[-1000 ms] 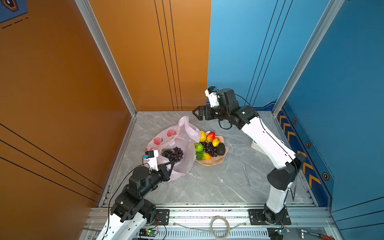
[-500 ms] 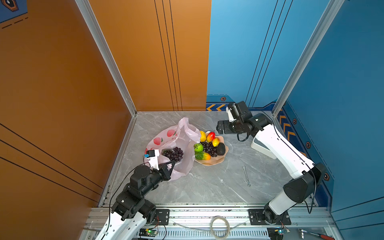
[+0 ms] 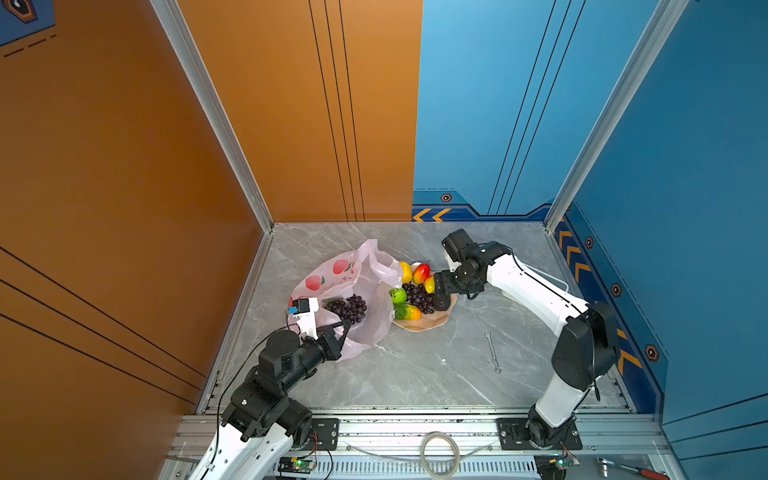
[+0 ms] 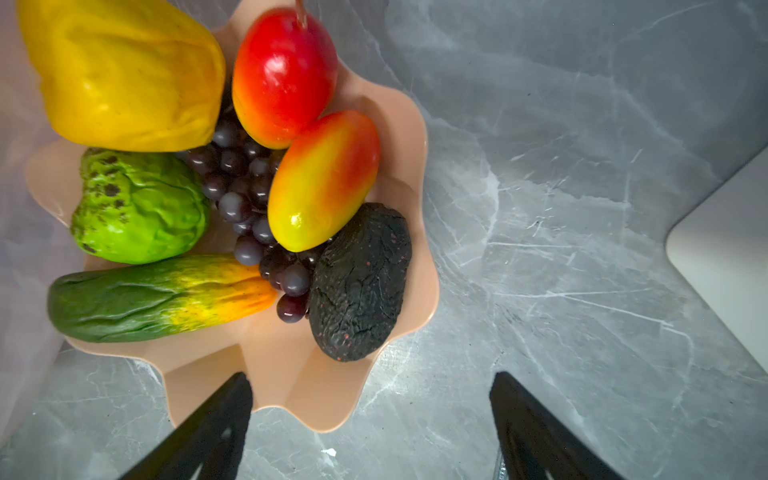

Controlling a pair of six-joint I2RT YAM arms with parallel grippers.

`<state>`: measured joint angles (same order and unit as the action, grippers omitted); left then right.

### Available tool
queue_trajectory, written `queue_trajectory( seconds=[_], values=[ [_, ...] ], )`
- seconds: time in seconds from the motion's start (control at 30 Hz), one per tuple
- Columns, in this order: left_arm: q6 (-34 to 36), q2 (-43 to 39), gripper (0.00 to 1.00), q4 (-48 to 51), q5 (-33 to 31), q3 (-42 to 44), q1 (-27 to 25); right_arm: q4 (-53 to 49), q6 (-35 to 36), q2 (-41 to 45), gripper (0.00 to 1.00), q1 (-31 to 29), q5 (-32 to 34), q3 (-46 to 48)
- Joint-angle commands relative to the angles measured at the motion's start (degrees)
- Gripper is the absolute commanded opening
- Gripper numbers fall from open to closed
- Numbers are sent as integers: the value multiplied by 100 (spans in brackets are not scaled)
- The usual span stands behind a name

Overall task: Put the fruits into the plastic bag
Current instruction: 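Move the right gripper over the bowl down onto the dark avocado, then grasp the dark avocado with the right gripper and lift it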

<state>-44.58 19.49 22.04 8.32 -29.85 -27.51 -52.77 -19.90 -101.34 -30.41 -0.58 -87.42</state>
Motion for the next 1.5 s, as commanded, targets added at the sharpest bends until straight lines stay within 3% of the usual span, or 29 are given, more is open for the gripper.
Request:
queue_trajectory(
  seconds=[0.0, 1.07, 1.47],
  values=[
    [81, 27, 0, -27, -32, -201, -62, 157, 126, -153, 87, -21, -213, 80],
    [116, -92, 0, 169, -215, -242, -62, 541, 215, -948, 68, -66, -252, -19],
    [116, -129, 0, 220, -252, -258, -60, 493, 111, -648, 47, -200, -67, -35]
  ],
)
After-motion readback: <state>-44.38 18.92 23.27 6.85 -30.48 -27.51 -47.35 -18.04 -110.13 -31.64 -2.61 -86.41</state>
